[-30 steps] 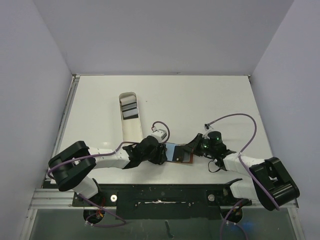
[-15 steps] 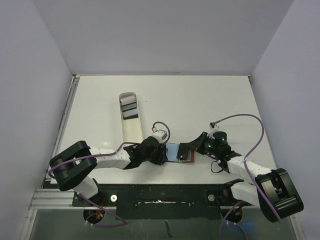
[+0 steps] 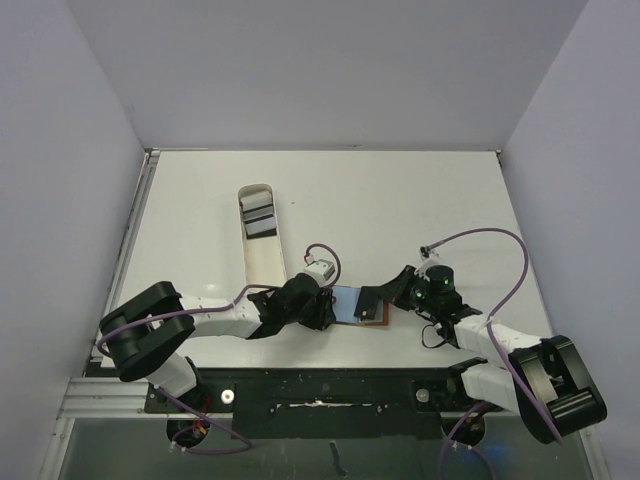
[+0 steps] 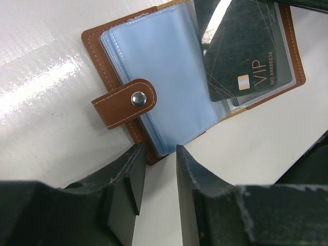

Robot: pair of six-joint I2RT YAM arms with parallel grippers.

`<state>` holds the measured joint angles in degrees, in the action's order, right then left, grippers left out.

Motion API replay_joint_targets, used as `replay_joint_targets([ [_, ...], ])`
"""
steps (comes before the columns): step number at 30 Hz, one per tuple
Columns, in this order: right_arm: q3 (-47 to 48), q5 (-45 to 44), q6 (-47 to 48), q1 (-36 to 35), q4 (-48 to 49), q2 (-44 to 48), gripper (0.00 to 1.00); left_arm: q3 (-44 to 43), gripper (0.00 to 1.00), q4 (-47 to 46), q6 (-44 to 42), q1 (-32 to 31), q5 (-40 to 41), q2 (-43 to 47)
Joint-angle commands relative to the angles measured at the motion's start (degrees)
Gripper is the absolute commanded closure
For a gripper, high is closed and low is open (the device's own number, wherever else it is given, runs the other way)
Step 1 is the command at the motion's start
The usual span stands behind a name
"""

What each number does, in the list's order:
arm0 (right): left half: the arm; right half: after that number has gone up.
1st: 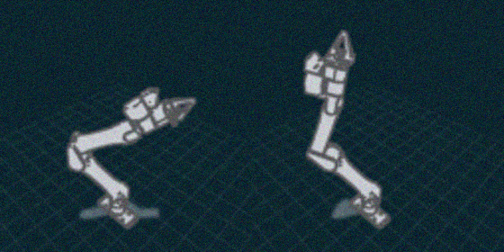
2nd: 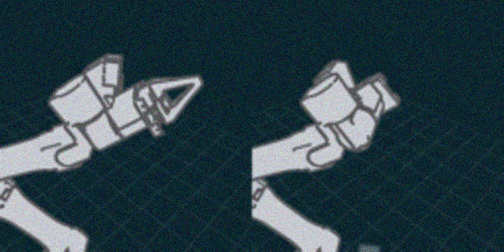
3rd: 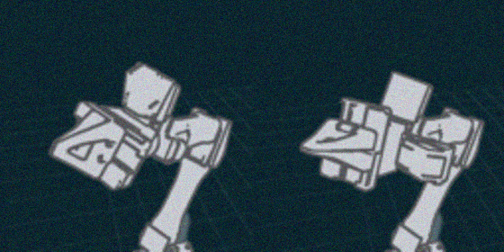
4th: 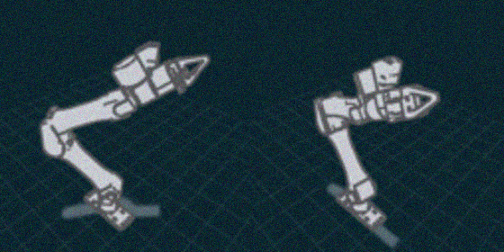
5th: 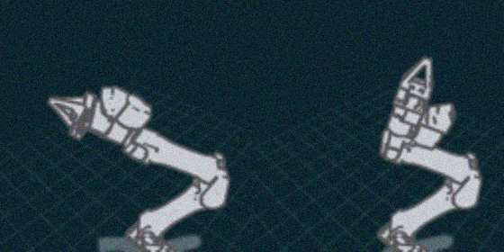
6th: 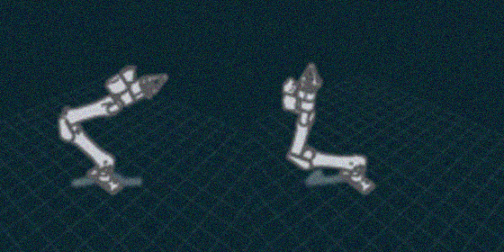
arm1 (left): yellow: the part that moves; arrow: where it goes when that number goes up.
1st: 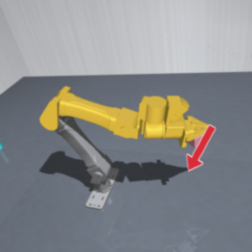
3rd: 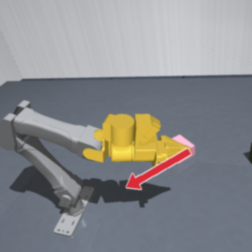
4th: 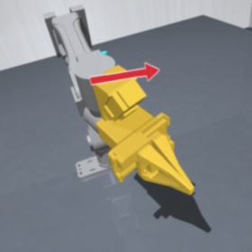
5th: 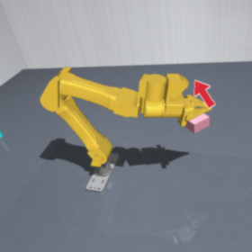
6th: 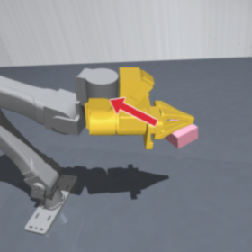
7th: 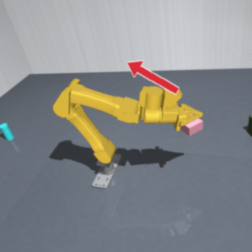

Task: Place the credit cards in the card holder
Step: Insert the credit card into the card holder.

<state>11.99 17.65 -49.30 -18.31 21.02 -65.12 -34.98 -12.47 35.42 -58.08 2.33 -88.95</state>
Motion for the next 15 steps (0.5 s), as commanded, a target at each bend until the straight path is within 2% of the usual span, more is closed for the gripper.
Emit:
replay_joint_targets([
  [1,-1.12,-3.06,3.1,0.44,3.79,1.83,1.0,-0.14,0.71,1.18,0.33,-0.65,-0.13,-1.49],
  [8,-2.55,-3.71,4.75,-0.73,7.52,1.86,1.0,-0.22,0.71,0.78,0.53,-0.8,-0.36,-1.84],
  [15,-2.41,-7.03,6.08,-4.77,9.27,0.01,1.0,-0.39,0.71,0.6,0.55,-0.83,-0.57,-2.25],
])
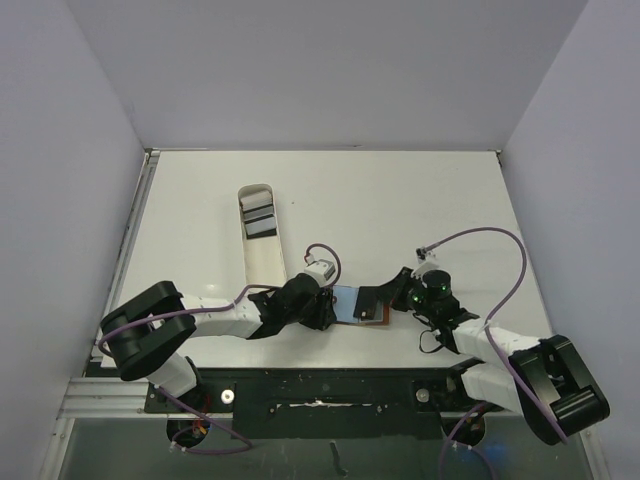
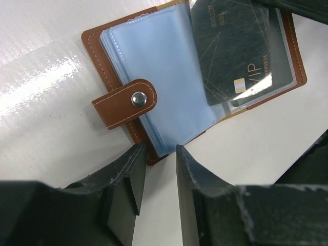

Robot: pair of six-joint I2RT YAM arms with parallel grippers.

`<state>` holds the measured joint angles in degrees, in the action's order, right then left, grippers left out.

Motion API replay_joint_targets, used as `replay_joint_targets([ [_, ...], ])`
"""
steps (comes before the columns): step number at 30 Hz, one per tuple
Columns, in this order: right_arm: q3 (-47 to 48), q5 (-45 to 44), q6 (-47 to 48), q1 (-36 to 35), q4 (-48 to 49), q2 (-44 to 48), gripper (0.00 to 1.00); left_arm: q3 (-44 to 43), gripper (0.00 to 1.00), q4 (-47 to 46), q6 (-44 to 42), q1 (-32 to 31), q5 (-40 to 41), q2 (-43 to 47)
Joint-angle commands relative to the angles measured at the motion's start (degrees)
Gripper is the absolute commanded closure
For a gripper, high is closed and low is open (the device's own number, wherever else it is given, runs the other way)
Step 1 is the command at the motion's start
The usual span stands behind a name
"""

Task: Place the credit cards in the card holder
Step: Insert the credit card into the card holder.

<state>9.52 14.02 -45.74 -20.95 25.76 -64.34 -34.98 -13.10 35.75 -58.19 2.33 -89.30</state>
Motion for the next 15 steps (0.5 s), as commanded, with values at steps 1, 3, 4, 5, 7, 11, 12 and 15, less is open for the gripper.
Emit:
replay_joint_targets([
  [1,0.06,-3.84,2.41,-2.99,4.93,-1.06,1.0,-0.43,0.71,1.24,0.28,-0.7,-0.58,-1.95],
  [3,0.25,-4.81,2.31,-4.3,5.26,-1.59,1.0,-0.36,0.71,1.19,0.37,-0.8,-0.57,-2.02],
  [4,0.29,-5.21,2.12,-4.72,5.34,-1.8,1.0,-0.42,0.71,1.11,0.37,-0.78,-0.57,-2.04],
  [5,0.24,-5.49,1.95,-4.98,5.54,-1.98,1.0,-0.37,0.71,1.07,0.38,-0.78,-0.61,-2.15],
  [7,0.0,-5.82,1.6,-5.38,5.99,-2.14,1.0,-0.65,0.71,1.11,0.25,-0.78,-0.73,-2.27],
  [11,-0.2,-5.6,0.71,-5.52,5.76,-2.33,1.0,-1.21,0.71,1.5,-0.06,-0.79,-0.81,-2.44],
  [12,-0.19,-5.59,0.54,-5.49,5.63,-2.27,1.0,-1.29,0.71,1.58,-0.17,-0.79,-0.75,-2.46],
  [15,-0.15,-5.25,0.38,-5.55,4.99,-2.25,1.0,-1.31,0.71,1.65,-0.15,-0.78,-0.8,-2.46],
])
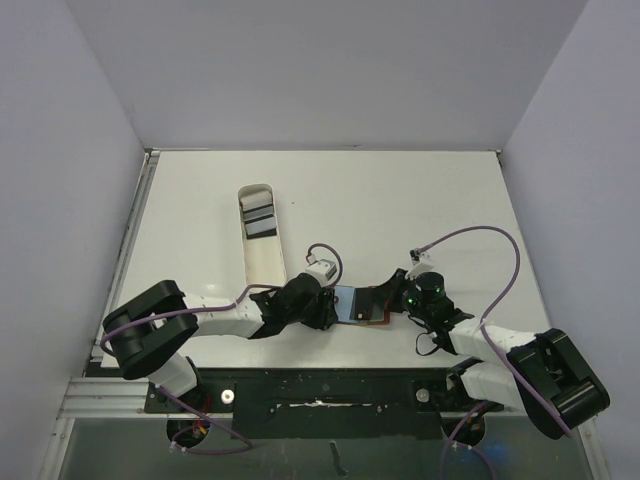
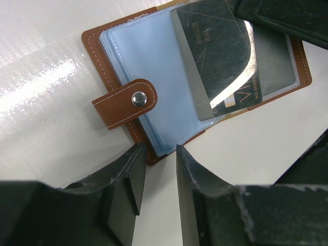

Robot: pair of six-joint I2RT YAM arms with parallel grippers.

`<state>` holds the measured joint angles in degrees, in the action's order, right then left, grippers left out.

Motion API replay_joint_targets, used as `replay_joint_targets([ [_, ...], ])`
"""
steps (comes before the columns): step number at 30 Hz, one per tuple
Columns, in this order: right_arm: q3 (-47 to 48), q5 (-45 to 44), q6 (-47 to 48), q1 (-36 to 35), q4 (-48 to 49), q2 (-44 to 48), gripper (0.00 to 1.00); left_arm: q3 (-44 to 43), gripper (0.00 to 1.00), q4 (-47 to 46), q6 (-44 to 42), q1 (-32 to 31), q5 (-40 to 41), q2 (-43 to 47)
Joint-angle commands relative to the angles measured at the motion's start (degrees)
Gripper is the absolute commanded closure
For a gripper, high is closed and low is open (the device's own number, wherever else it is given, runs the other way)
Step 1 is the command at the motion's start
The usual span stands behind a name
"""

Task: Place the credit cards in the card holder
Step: Insert the credit card into the card holder.

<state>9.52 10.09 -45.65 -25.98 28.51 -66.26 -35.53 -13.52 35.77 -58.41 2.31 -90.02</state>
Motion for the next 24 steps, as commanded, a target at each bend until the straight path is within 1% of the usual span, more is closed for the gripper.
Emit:
replay_joint_targets([
  [1,0.16,-1.04,0.36,-0.48,1.82,-0.53,1.0,-0.79,0.71,2.09,-0.16,-0.56,-0.73,-1.82],
  [10,2.65,1.62,0.91,-0.48,1.19,-4.17,1.0,-0.86,0.71,1.61,-0.11,-0.74,-1.12,-1.91],
  [16,5.6,1.59,2.1,-0.76,-2.03,-5.36,0.89,-0.77,0.71,1.06,0.15,-1.13,-1.2,-1.95],
  [20,7.76,0.42,3.2,-1.14,-6.87,-5.42,0.76,-0.6,0.71,0.58,0.5,-1.09,-1.75,-2.04],
  [24,10.41,-2.17,3.2,-1.16,-15.39,-3.53,0.63,-0.68,0.71,0.66,1.23,-1.09,-2.25,-1.68],
])
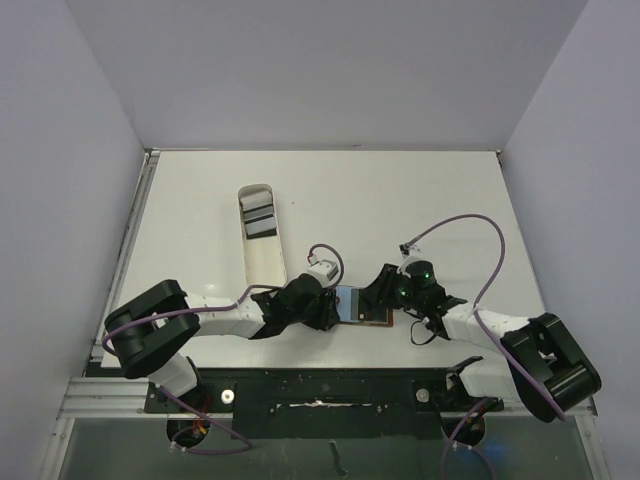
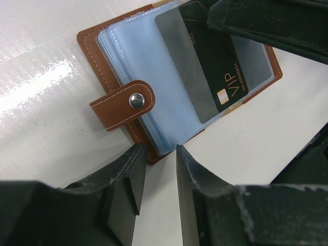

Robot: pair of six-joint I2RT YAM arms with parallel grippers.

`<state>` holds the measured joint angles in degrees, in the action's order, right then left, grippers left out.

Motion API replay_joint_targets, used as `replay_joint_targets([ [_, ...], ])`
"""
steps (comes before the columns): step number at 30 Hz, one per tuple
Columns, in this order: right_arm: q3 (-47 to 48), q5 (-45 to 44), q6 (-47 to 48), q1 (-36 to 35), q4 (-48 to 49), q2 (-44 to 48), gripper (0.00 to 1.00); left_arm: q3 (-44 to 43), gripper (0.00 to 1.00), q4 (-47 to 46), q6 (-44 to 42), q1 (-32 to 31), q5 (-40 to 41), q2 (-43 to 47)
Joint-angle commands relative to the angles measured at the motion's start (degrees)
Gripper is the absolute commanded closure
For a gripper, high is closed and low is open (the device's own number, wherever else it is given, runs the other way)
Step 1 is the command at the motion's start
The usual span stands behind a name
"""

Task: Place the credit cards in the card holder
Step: Insert the credit card into the card holder.

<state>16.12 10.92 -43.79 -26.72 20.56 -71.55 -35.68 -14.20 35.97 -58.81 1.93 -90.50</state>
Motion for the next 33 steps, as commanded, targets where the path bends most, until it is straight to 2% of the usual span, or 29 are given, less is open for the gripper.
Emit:
replay_joint_targets([
  [1,4.43,-3.53,1.41,-0.45,-9.32,2.41,0.61,-0.53,0.71,1.47,1.34,-0.7,-1.89,-0.96],
  [4,6.28,-4.96,1.6,-0.94,-14.15,4.25,0.54,-0.53,0.68,1.79,2.3,-0.71,-1.7,-0.04],
  [9,7.8,-6.28,0.88,-2.2,-17.95,5.25,0.53,-0.43,0.65,2.32,3.49,-0.7,-1.04,0.97],
  [18,7.2,-7.07,-3.71,-4.76,-15.91,3.38,0.54,0.42,0.64,2.11,4.46,-0.7,1.71,2.93],
  [26,6.93,-5.31,-5.87,-6.25,-11.67,0.08,0.54,0.66,0.66,-0.6,4.22,-0.7,-0.47,-0.04],
  [33,6.62,-4.56,-8.78,-7.74,-8.63,-0.49,0.6,0.45,0.67,-1.42,3.93,-0.7,-0.95,-0.5],
])
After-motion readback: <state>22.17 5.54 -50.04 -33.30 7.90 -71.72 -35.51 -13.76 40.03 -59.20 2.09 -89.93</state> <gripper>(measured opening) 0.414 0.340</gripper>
